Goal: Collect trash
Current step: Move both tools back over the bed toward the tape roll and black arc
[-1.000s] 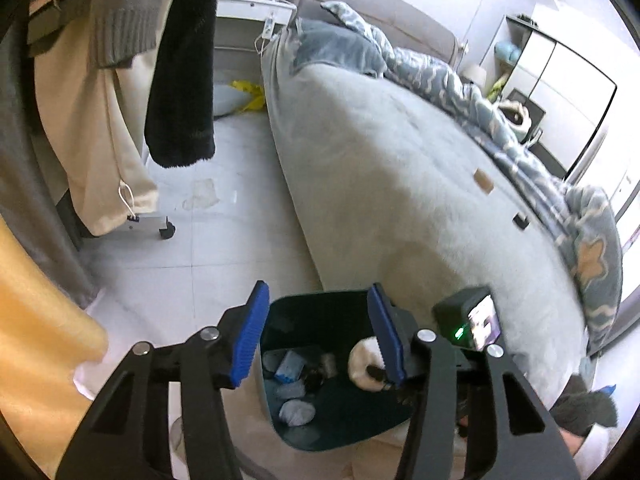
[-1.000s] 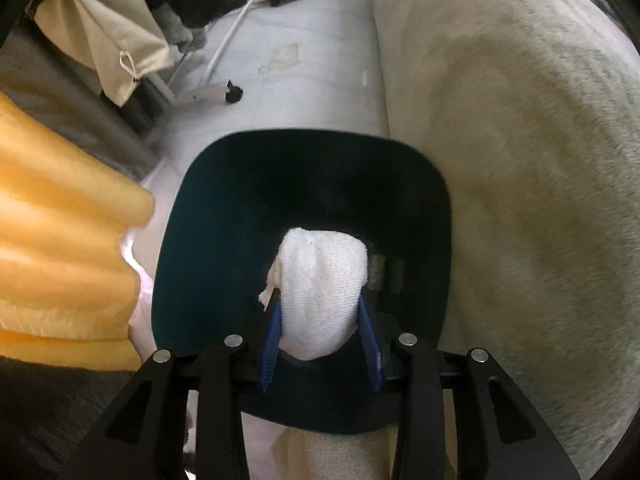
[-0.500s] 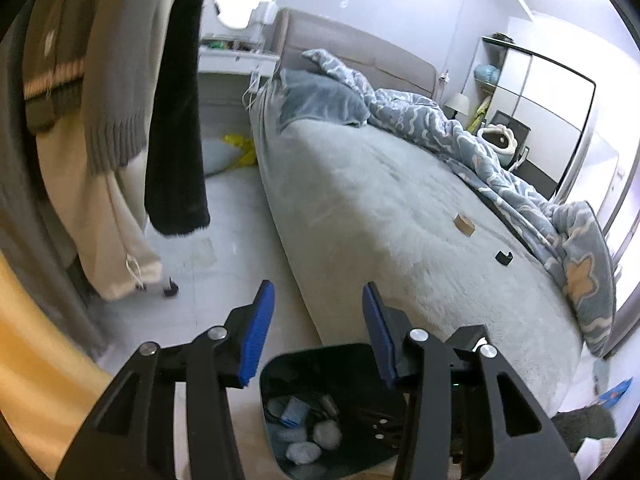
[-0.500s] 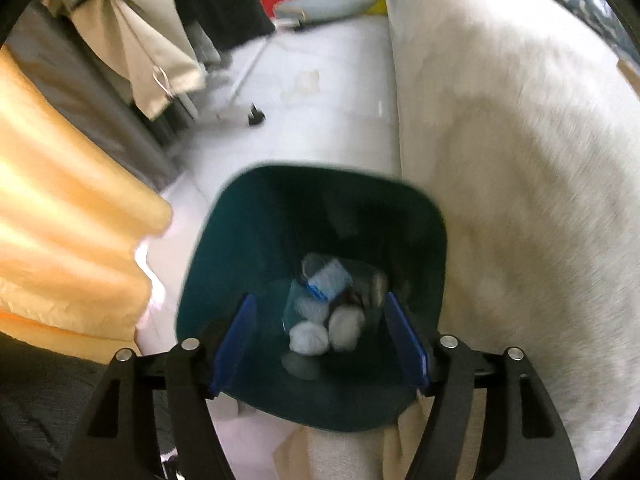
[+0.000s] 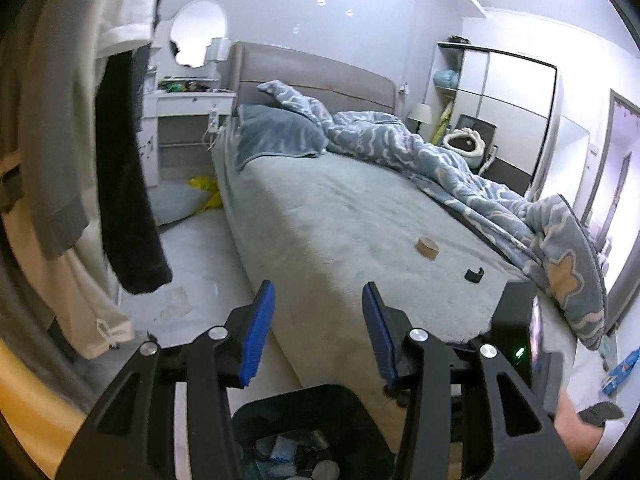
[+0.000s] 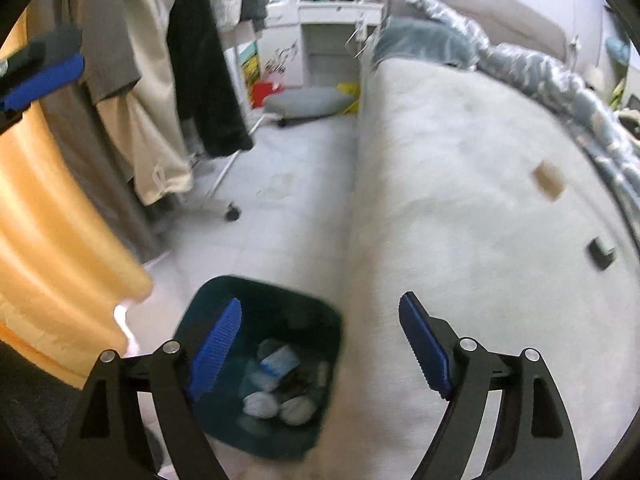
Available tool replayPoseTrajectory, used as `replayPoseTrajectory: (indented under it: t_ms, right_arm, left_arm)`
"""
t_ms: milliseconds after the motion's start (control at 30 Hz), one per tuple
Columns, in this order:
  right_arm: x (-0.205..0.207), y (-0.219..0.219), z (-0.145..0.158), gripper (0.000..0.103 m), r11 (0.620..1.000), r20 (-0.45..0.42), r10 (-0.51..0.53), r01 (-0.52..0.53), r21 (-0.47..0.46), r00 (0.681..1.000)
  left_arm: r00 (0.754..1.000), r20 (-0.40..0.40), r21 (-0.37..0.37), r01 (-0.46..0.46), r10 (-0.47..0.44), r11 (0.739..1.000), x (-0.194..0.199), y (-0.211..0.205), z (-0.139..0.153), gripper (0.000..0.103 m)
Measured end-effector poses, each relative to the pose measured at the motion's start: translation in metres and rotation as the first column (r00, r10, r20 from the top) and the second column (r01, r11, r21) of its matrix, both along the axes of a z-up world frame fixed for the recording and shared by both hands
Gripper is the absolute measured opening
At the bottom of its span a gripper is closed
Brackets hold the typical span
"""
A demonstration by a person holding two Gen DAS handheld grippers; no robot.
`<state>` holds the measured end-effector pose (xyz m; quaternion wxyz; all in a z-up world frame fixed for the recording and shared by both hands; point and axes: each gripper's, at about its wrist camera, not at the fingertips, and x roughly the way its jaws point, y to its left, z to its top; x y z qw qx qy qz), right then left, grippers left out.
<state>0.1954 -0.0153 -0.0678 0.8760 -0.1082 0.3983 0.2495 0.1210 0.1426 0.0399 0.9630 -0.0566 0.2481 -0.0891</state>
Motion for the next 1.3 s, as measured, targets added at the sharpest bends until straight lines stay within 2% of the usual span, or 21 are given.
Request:
replayPoseTrajectory:
  t_ms: [100, 267, 400, 667, 967, 1233, 1300]
  right_arm:
    - [0.007, -0.022, 0.008, 0.083, 0.999, 0.028, -0.033, 0.033, 0.006, 0.999]
    - [0.019, -0.055, 0.019, 0.084, 0.995, 0.075, -0.096, 0.095, 0.014, 0.993]
    - [0.028, -0.077, 0.022, 0.085, 0.991, 0.08, -0.134, 0.131, 0.038, 0.988]
    - [0.034, -0.108, 0.03, 0.086, 0.986, 0.114, -0.164, 0.161, 0.039, 0.98]
    - [0.04, -0.148, 0.033, 0.086, 0.978, 0.125, -0.21, 0.206, 0.046, 0.97]
    - [0.065, -0.188, 0.03, 0.086, 0.966, 0.147, -0.258, 0.258, 0.019, 0.955]
    - [0.072, -0.198, 0.031, 0.086, 0.961, 0.138, -0.277, 0.275, 0.035, 0.951]
  left_arm:
    - [1.0, 0.015, 0.026, 0.014, -0.015, 1.0, 0.009, -0.013, 0.001, 0.048]
    - [1.0, 0.014, 0.009, 0.015, -0.015, 1.0, 0.025, -0.025, -0.002, 0.048]
    - [1.0, 0.0, -0.019, 0.012, -0.012, 1.0, 0.034, -0.034, -0.005, 0.048]
    - [0.998, -0.007, 0.006, 0.058, -0.058, 0.998, 0.052, -0.073, -0.008, 0.048]
    - [0.994, -0.026, -0.001, 0.103, -0.103, 0.995, 0.075, -0.106, -0.016, 0.048]
    - [0.992, -0.04, 0.021, 0.123, -0.122, 0.992, 0.093, -0.13, -0.024, 0.057]
    - [0.991, -0.042, 0.026, 0.124, -0.123, 0.992, 0.098, -0.133, -0.026, 0.064]
